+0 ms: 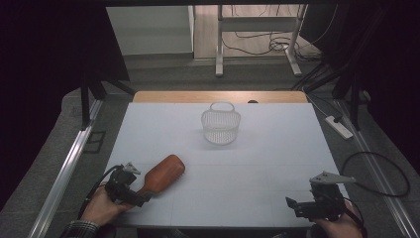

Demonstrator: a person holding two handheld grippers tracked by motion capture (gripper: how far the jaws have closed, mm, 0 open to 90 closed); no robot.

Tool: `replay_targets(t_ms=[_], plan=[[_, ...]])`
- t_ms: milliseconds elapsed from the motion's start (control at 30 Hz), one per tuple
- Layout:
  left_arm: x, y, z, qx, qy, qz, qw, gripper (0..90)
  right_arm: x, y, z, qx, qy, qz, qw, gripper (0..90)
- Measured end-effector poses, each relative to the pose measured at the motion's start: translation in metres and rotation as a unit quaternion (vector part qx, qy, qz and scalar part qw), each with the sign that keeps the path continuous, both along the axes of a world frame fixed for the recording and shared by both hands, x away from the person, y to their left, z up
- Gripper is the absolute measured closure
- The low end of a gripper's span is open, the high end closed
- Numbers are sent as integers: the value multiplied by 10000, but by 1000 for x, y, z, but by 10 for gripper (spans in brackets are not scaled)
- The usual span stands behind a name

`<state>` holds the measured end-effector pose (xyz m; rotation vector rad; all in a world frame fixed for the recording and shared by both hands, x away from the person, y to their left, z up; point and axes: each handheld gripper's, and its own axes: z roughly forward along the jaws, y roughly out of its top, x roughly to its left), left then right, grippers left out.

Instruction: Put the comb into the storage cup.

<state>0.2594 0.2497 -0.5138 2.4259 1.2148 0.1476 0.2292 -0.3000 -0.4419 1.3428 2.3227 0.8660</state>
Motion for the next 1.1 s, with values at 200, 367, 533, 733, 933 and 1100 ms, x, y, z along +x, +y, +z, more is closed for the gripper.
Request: replay_targets(t_ms=[200,367,533,733,933,1100], plan=[[-1,-5,-1,182,30,-174,9997,261,0,0,0,2,4,3,10000,29],[-1,-4,-1,179,93,-226,9995,431,0,0,0,-1,2,8,10000,29],[-1,-4,-1,131,147,-269,9994,562,0,0,0,-9,6,19,10000,30],[-1,-5,-1,161,212,-369,9990,670,0,0,0,-11,8,19,10000,30],[-1,-5,0,178,220,-520,9982,715,0,0,0,-13,9,23,10000,30],[-3,-7,2,258,179,-544,9980,720,0,0,0,-6,9,16,10000,30]])
